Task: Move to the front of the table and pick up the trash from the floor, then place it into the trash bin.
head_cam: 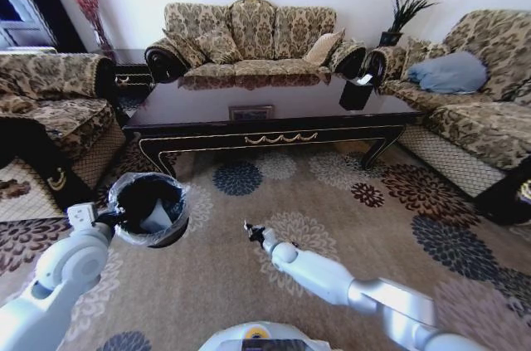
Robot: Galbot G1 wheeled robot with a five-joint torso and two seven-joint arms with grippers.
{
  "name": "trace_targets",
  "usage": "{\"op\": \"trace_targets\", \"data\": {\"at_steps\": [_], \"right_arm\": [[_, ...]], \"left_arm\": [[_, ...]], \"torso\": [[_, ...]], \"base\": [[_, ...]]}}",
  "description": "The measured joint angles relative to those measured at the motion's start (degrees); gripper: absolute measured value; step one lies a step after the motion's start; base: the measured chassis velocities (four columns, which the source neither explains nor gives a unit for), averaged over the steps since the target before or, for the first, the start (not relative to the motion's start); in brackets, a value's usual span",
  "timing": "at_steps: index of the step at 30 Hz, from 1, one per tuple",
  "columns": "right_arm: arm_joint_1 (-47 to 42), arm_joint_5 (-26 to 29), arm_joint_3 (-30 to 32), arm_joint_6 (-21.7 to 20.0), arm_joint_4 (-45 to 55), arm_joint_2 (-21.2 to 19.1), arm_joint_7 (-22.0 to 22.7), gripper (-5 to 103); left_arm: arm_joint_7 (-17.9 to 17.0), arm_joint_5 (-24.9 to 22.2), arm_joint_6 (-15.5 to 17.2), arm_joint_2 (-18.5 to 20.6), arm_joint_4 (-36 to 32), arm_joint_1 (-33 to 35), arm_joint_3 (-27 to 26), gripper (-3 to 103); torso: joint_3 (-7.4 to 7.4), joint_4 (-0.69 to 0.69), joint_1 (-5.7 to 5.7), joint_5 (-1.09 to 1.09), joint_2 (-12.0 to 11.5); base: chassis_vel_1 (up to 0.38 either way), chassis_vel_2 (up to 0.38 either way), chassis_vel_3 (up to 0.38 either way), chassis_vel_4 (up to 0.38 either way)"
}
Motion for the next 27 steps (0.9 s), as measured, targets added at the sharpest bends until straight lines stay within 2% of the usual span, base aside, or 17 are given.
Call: {"op": "trace_targets", "data": {"at_steps": [2,4,10,13,16,18,19,24,27], "right_arm": [[0.54,-0.25,0.8,0.78,2.13,-1.56,-0.43,0],[1.79,-0.68,2.15,3.45,5.97,-3.43,-1.89,0],[3.84,-0.81,3.77,7.04,11.25,-4.46,-3.88,0],[4.72,-1.01,4.28,8.6,14.18,-4.43,-4.5,0],[5.43,-1.09,4.33,10.59,16.64,-3.83,-5.59,0],[6.15,-1.83,4.01,12.72,17.9,-3.24,-8.09,0],[7.04,-2.88,3.34,14.61,18.78,-2.7,-10.92,0],[8.68,-4.96,1.08,17.51,19.24,-0.63,-14.33,0],[11.59,-6.35,-3.98,19.3,18.24,3.31,-16.55,0]], "left_arm": [[0.0,0.0,0.01,-0.05,-0.13,0.02,0.3,2],[0.03,-0.38,0.46,0.14,-0.76,0.26,0.76,2],[-0.07,-1.14,1.51,1.51,-1.75,1.08,1.29,2],[-0.22,-1.94,1.99,3.58,-2.42,1.62,1.43,2],[-0.46,-3.37,2.3,5.77,-2.61,1.55,1.64,2],[-0.52,-3.82,2.35,7.11,-2.47,1.29,1.97,2],[-0.48,-3.96,2.36,8.36,-1.99,0.9,2.41,2],[-0.21,-3.99,2.36,9.52,-1.16,0.22,2.87,2],[-0.04,-4.07,2.27,9.76,-0.32,-0.47,3.09,2]], "torso": [[0.0,-0.01,0.0,0.0,0.0],[0.0,-0.01,0.0,0.0,0.0],[0.0,0.01,0.0,0.0,0.0],[0.0,0.01,0.0,0.0,0.0],[0.0,0.0,0.0,0.0,0.0],[0.0,0.0,0.0,-0.01,0.0],[0.0,0.0,0.0,-0.01,0.0],[0.0,-0.01,0.0,-0.02,0.0],[0.0,0.02,0.0,-0.02,0.0]], "base": [[0.0,0.0,0.0,0.0],[0.0,0.0,0.0,0.0],[0.0,0.0,0.0,0.0],[0.0,0.0,0.0,0.0],[0.0,0.0,0.0,0.0],[0.0,0.0,0.0,0.0],[0.0,0.0,0.0,0.0],[0.0,0.0,0.0,0.0],[0.0,0.0,0.0,0.0]]}}
